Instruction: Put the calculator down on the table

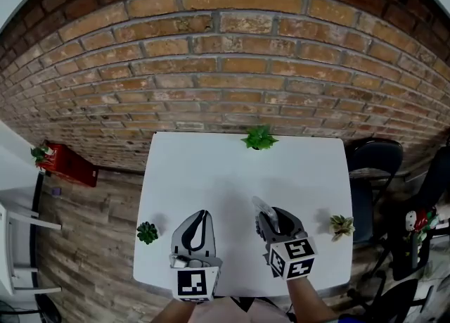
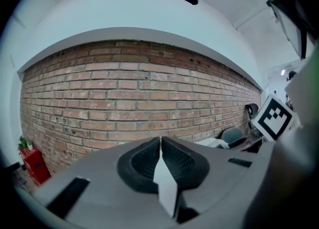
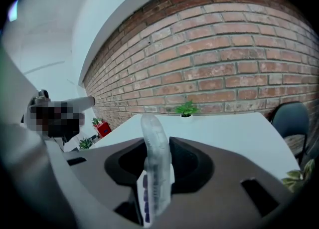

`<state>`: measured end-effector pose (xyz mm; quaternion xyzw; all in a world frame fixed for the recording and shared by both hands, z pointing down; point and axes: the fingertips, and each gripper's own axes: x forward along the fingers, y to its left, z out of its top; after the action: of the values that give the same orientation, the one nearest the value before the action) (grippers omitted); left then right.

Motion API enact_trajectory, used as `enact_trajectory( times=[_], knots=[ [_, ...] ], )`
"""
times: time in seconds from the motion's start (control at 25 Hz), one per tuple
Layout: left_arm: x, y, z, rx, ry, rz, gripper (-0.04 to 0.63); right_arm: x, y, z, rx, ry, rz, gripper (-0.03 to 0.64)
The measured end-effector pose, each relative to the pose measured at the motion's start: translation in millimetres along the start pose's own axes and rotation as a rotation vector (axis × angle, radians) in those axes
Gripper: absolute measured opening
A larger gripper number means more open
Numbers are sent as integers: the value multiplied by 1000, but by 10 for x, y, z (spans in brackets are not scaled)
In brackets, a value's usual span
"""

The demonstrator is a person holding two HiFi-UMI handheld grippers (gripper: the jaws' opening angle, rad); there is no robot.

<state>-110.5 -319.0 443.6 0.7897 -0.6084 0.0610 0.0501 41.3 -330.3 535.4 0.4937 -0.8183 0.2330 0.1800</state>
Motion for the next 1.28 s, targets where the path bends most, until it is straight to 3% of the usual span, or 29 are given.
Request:
enact_trajectory(
  times=[1.28],
  knots=[
    [371,76,-302,-14,79,-54,21,450,-438,-525,388,123,-53,131]
  ],
)
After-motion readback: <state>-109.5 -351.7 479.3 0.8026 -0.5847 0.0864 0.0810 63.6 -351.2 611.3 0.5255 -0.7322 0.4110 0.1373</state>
